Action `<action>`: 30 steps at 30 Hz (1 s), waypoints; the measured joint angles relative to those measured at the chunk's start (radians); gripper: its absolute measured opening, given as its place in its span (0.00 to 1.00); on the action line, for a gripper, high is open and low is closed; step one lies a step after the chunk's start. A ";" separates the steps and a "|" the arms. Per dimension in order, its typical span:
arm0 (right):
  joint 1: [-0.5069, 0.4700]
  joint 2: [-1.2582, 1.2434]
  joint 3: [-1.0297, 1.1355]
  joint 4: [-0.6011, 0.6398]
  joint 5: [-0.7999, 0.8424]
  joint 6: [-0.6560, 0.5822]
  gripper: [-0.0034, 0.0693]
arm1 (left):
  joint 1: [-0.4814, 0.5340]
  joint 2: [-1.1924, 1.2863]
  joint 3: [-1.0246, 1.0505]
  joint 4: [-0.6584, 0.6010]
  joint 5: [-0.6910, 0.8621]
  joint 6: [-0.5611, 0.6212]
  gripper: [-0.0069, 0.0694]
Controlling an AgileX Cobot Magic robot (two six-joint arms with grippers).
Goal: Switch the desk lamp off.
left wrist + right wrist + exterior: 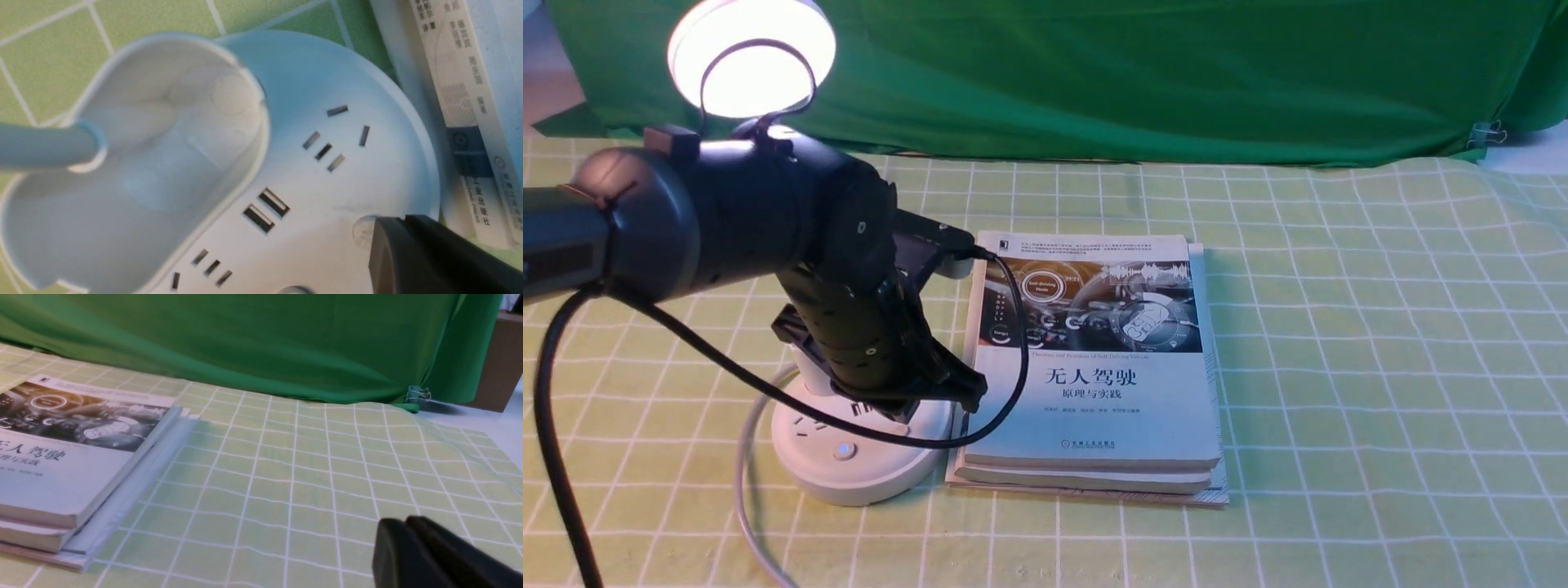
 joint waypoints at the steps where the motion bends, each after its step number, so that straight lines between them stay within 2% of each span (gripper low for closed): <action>1: 0.000 0.000 0.000 0.000 0.000 0.000 0.09 | 0.000 0.006 0.000 0.000 0.000 0.000 0.09; 7: 0.000 0.000 0.000 0.000 0.000 0.000 0.09 | 0.000 0.066 -0.007 0.007 -0.004 0.000 0.09; 16: 0.000 0.000 0.000 0.000 0.002 0.000 0.09 | -0.003 0.029 0.001 0.013 0.020 -0.003 0.09; 25: 0.000 0.000 0.000 0.000 0.002 0.001 0.09 | -0.024 -0.228 0.156 -0.034 0.015 -0.010 0.09; 30: 0.000 0.000 0.000 0.000 0.002 0.001 0.09 | -0.024 -0.510 0.403 -0.113 -0.125 -0.012 0.09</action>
